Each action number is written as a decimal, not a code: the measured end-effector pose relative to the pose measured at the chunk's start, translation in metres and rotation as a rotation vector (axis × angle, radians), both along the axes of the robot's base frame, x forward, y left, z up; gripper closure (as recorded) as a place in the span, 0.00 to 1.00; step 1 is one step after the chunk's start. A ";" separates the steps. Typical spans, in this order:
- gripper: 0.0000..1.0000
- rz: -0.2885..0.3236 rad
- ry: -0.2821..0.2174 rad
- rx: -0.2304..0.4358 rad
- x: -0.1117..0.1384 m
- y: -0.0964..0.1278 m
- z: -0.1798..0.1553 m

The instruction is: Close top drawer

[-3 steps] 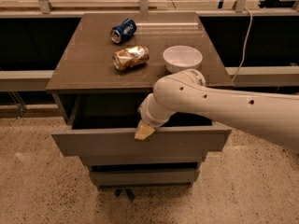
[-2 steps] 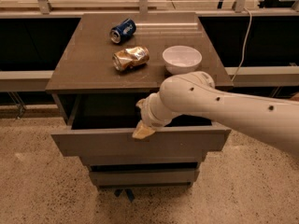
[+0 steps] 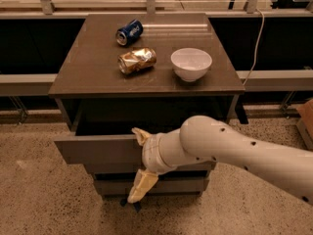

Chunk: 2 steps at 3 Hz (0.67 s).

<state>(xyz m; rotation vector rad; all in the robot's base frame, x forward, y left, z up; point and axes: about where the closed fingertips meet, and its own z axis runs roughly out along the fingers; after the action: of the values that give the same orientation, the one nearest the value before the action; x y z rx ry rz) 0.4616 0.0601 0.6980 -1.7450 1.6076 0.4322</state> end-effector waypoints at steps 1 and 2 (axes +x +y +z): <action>0.16 0.060 0.094 0.194 -0.062 0.023 -0.022; 0.40 0.039 0.111 0.365 -0.093 0.002 -0.050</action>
Offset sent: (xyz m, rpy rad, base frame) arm -0.1176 -0.0677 -0.1172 0.6874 0.1974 -0.0841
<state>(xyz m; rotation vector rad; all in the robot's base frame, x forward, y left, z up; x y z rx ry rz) 0.3688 0.0623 0.6478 -1.4979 1.4620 0.7997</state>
